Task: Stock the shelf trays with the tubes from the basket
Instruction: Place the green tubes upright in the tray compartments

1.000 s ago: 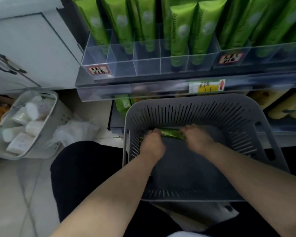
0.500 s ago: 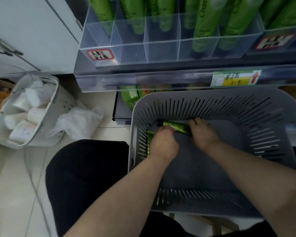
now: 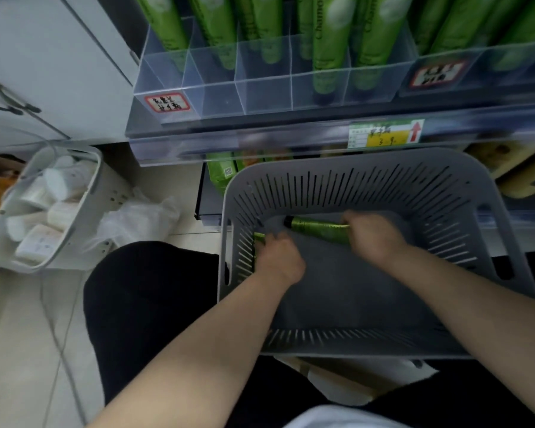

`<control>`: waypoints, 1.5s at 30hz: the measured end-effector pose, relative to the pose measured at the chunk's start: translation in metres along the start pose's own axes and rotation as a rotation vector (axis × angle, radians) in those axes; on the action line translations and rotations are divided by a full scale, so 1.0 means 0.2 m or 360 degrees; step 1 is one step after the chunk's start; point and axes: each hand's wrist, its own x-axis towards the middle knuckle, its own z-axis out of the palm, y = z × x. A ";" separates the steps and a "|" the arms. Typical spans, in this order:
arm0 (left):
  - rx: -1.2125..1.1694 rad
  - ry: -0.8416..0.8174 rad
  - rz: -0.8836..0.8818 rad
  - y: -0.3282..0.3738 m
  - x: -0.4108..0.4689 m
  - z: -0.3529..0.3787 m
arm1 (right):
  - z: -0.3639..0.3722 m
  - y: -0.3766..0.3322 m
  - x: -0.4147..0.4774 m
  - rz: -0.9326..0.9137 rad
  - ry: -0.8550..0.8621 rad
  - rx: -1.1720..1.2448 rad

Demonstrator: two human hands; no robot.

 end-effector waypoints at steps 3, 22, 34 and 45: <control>-0.0002 -0.0171 -0.0112 0.01 0.01 0.04 | -0.11 0.01 -0.06 -0.0110 0.0212 0.0030; -0.0012 -0.0063 0.0160 -0.01 0.03 0.11 | -0.11 -0.01 -0.28 -0.0200 0.0228 0.0089; 0.0222 -0.0024 0.0531 0.22 0.09 0.24 | -0.18 0.08 -0.33 0.0056 0.0214 -0.0088; 0.0532 0.0158 0.0675 0.15 0.09 0.17 | -0.17 0.06 -0.32 0.0042 0.0274 -0.0047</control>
